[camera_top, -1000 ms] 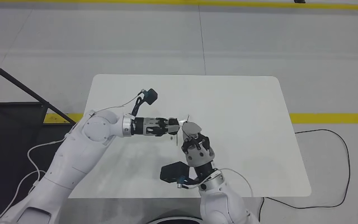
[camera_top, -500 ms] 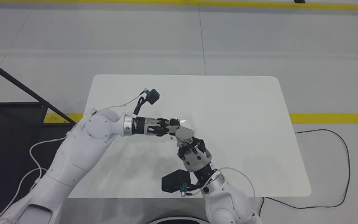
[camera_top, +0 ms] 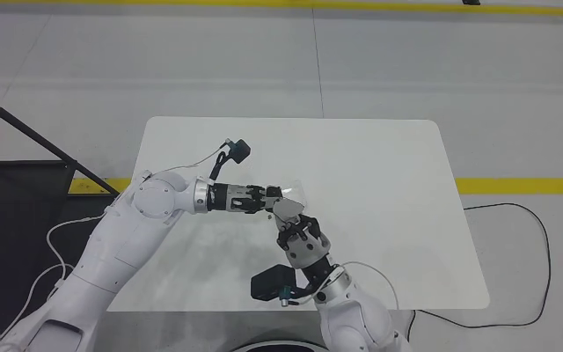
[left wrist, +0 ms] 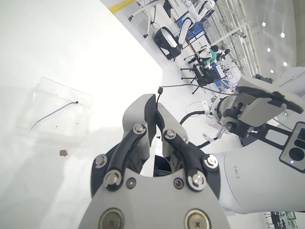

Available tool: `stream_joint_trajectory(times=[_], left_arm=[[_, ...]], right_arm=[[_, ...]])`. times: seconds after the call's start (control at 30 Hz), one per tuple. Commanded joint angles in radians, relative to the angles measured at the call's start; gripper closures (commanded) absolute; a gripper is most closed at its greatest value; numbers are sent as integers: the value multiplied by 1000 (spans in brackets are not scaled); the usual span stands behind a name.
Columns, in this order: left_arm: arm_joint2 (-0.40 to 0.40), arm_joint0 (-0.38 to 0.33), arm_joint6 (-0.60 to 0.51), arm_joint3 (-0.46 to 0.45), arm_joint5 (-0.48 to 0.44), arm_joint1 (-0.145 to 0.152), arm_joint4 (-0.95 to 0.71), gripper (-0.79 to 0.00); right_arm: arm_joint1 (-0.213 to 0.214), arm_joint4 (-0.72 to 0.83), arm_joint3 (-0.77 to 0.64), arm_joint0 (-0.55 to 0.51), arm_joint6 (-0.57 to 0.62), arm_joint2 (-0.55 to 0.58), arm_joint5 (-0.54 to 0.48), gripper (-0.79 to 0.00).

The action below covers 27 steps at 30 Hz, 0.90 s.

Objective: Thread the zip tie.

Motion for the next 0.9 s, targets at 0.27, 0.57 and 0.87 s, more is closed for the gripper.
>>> stream_joint_trajectory(times=[0.27,0.57,0.87], left_arm=[[-2,0,1,5,1,-1,-3,0],[-1,-2,0,7,0,-2,-1,0],[0,-2,0,3,3,-2,2,0]], right_arm=[[-1,-5,-1,-5,-12,1,-2,0],[-4,-1,12,6,0,-1,-8,0],[-6,-8,14,10,5,-1,-15,0]])
